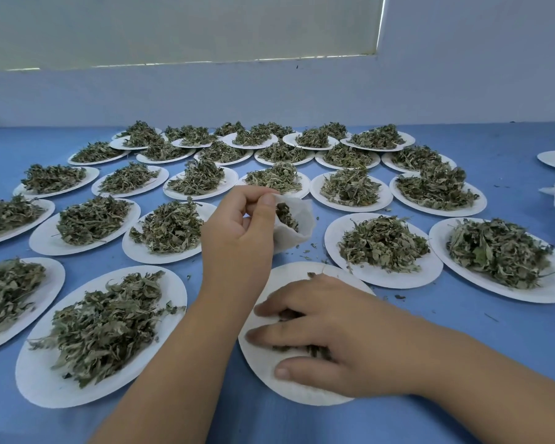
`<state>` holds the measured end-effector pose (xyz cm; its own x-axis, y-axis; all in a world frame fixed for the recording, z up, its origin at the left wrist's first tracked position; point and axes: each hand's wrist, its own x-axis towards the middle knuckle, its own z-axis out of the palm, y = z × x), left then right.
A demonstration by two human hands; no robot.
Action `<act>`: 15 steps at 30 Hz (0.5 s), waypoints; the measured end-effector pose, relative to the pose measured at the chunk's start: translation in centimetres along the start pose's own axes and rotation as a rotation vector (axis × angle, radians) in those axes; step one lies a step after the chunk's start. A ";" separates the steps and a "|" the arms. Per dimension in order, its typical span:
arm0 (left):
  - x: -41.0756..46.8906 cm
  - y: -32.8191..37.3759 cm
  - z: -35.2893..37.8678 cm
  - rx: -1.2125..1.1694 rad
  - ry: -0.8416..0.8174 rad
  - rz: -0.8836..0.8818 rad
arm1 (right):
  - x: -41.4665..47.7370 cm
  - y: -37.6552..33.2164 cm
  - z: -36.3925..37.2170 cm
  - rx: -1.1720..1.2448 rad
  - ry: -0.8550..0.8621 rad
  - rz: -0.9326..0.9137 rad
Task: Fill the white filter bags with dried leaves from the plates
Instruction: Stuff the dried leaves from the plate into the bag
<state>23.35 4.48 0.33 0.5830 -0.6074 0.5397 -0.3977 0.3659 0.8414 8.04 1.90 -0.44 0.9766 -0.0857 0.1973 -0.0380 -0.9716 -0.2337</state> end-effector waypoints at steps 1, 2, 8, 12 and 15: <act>0.0 0.0 0.0 0.008 -0.002 0.002 | 0.0 -0.1 0.1 -0.001 -0.005 0.003; -0.1 0.0 0.0 0.013 -0.004 0.004 | 0.0 -0.1 0.2 0.000 -0.001 0.005; 0.0 0.0 -0.4 0.038 -0.002 0.022 | -0.3 0.1 -0.4 0.031 0.048 0.040; -0.2 0.3 -0.2 0.075 -0.015 0.049 | -0.1 -0.2 -0.3 0.006 -0.023 0.033; -0.2 0.3 -0.4 0.135 0.012 0.083 | -0.3 -0.1 -0.6 0.024 -0.030 0.036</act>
<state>23.39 5.01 0.50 0.5521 -0.5705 0.6080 -0.5359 0.3158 0.7830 7.67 1.89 0.13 0.9806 -0.1136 0.1600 -0.0686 -0.9623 -0.2631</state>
